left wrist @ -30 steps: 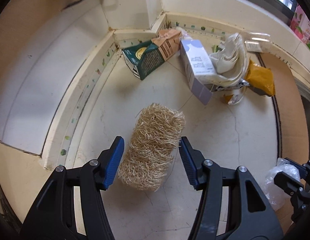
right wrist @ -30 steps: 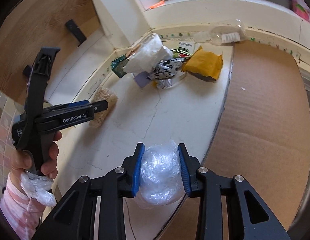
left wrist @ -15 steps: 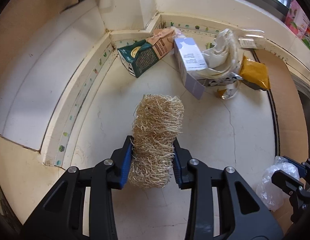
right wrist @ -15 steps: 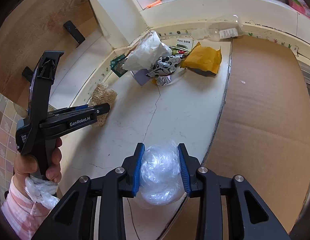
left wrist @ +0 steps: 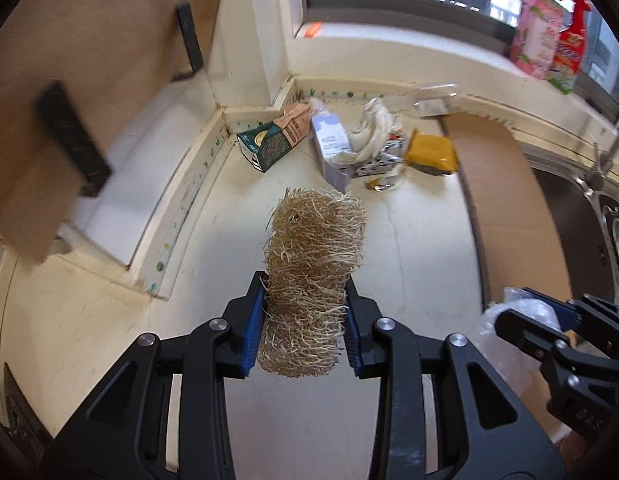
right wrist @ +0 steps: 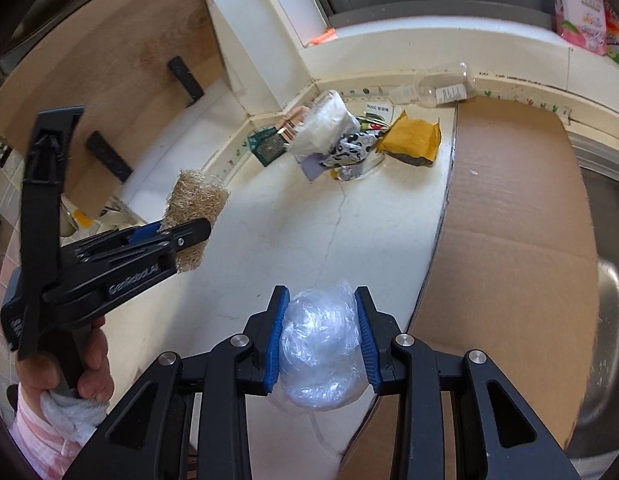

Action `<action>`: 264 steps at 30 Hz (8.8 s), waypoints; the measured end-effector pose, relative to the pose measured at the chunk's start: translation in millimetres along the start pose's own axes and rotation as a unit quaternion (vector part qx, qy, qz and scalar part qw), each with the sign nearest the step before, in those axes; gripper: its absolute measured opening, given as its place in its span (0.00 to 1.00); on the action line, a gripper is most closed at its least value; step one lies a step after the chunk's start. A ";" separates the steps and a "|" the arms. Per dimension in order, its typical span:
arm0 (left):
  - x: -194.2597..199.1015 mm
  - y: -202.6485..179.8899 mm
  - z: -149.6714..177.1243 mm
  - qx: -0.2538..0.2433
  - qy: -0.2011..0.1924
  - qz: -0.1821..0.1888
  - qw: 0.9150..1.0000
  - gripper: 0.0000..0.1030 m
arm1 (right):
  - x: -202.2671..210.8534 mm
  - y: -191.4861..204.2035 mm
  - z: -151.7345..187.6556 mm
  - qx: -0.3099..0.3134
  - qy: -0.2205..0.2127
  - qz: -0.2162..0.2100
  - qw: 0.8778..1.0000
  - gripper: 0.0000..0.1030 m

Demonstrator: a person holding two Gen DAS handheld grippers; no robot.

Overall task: Collect trash
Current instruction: 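Carry the loofah and plastic bag down over the floor bin, then open both tools to drop the loofah and bag into the bin, then raise both tools back toward the trash by the window, then grasp the white cloth with the left tool while the right grasps the yellow bag, then carry the cloth and yellow bag down over the floor bin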

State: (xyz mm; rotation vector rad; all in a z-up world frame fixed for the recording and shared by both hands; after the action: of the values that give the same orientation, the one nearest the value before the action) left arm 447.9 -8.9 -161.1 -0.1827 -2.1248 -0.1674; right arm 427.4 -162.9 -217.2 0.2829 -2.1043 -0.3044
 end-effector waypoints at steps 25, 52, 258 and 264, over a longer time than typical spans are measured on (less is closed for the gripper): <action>217.6 28.4 193.2 -0.005 -0.059 0.036 0.998 0.30 | 164.5 154.7 189.7 0.010 -0.058 -0.002 0.998 0.32; 88.5 0.5 419.3 -0.003 0.088 0.061 0.994 0.30 | 83.4 135.7 451.5 -0.014 0.078 0.051 0.996 0.32; 223.2 -15.1 203.5 -0.091 -0.031 0.103 0.990 0.26 | 233.7 149.0 217.0 -0.003 -0.040 0.007 0.999 0.14; 222.5 -10.6 275.6 -0.093 -0.012 0.102 0.990 0.26 | 235.9 155.0 291.2 -0.015 -0.020 0.021 0.999 0.14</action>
State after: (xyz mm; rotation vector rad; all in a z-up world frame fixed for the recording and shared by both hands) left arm 100.7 47.8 -118.8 -0.5130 -2.0985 -0.2438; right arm 44.8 -61.8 -128.3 0.2174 -2.1401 -0.3186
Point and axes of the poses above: each gripper's, at about its wrist camera, not at the fingertips, and x roughly against the way its jaws point, y to its left, z to its underside, the point moved 7 cm from there along -x, roughly the way its jaws point
